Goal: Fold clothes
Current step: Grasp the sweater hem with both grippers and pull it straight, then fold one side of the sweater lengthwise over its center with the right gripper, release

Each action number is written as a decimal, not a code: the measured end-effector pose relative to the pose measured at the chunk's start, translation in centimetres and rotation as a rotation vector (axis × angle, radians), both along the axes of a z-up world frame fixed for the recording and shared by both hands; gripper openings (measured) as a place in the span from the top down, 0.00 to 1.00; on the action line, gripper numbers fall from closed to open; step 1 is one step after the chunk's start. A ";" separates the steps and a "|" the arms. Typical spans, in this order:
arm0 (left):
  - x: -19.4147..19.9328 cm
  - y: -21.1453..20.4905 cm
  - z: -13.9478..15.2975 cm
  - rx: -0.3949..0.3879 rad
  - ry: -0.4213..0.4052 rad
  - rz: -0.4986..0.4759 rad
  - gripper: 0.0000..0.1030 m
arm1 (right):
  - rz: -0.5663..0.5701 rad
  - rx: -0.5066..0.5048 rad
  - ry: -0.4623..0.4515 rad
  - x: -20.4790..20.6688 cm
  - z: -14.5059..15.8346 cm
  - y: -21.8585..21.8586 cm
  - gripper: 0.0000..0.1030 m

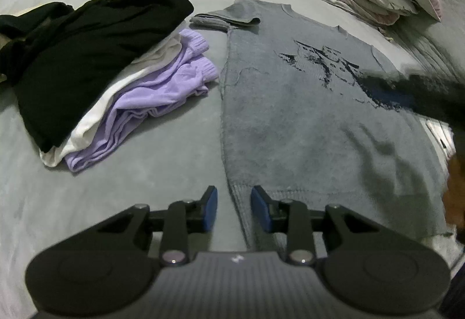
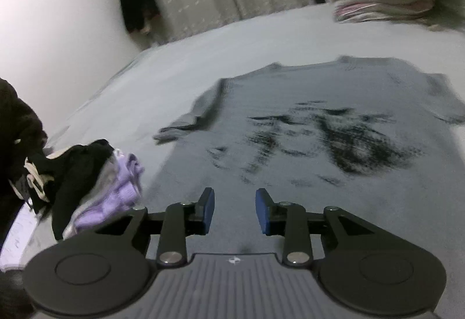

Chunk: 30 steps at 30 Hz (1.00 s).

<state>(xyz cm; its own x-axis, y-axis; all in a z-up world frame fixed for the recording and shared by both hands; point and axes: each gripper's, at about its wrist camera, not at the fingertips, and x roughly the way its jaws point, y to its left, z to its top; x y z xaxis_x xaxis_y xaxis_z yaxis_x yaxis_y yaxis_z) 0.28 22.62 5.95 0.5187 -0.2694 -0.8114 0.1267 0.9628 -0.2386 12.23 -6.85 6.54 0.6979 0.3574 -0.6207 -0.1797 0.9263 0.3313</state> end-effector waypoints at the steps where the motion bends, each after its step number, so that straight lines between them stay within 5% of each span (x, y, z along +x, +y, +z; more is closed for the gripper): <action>1: 0.0 0.0 -0.1 -0.002 0.002 0.000 0.73 | 0.013 0.014 0.020 1.8 -0.1 0.9 0.65; 13: 0.9 -0.1 0.1 -0.056 0.033 -0.028 0.73 | -0.072 0.054 0.141 16.6 -3.6 7.0 0.64; 17: 1.4 -0.3 -0.1 -0.057 0.040 -0.041 0.86 | -0.117 0.039 0.156 19.3 -5.0 8.5 0.66; 18: 1.5 -0.2 -0.2 -0.059 0.045 -0.042 0.88 | -0.120 0.030 0.149 19.6 -5.2 8.7 0.71; 19: 1.6 -0.1 -0.3 -0.061 0.049 -0.044 0.89 | -0.122 0.024 0.140 19.8 -5.2 8.8 0.94; 20: 1.8 0.0 -0.4 -0.066 0.054 -0.043 0.89 | -0.124 0.018 0.131 20.1 -5.3 8.9 0.93; 30: 1.4 -1.3 0.3 -0.038 0.026 -0.047 0.90 | -0.059 -0.084 -0.007 20.6 0.4 4.5 0.94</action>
